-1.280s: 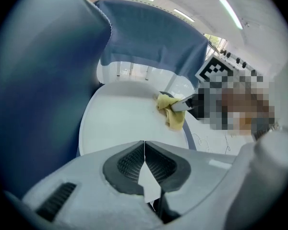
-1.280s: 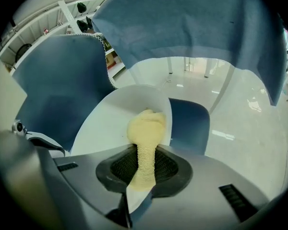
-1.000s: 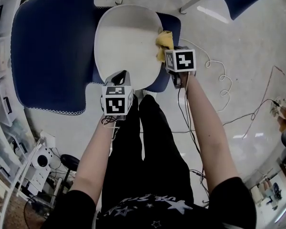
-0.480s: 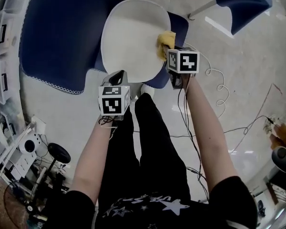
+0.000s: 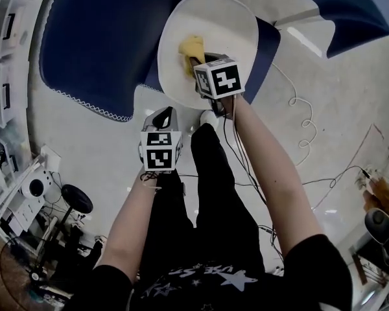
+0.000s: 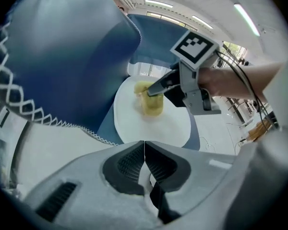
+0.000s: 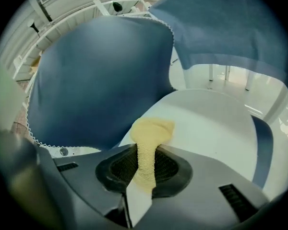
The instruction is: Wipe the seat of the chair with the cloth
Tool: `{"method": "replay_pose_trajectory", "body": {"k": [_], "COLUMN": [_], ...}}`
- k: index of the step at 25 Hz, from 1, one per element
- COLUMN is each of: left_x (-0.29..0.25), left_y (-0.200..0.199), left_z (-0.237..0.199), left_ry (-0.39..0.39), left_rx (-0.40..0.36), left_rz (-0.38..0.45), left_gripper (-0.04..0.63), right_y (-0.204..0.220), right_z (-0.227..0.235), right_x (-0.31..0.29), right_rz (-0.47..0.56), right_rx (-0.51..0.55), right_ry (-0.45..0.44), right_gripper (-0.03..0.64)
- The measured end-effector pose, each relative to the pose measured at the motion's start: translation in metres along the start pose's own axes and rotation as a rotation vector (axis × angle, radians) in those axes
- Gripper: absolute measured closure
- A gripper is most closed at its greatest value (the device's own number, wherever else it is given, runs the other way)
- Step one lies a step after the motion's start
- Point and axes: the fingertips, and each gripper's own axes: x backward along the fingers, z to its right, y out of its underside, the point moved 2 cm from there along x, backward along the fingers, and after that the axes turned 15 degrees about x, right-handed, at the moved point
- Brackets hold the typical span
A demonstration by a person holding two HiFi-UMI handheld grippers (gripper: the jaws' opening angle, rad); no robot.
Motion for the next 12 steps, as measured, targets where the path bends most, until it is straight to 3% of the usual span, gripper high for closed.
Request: {"method": "replay_pose_trajectory", "body": {"k": [12], "left_x": [0.013], "left_y": [0.014], "left_z": [-0.041], "left_ry": [0.025], "left_rx": [-0.014], "left_rz": [-0.017], "left_gripper": [0.575], "right_y": [-0.018], "right_z": [-0.05], "right_x": [-0.057], "right_rz": [-0.027], "right_rx": [0.046], "right_ry": [-0.024], "right_gripper": [0.548]}}
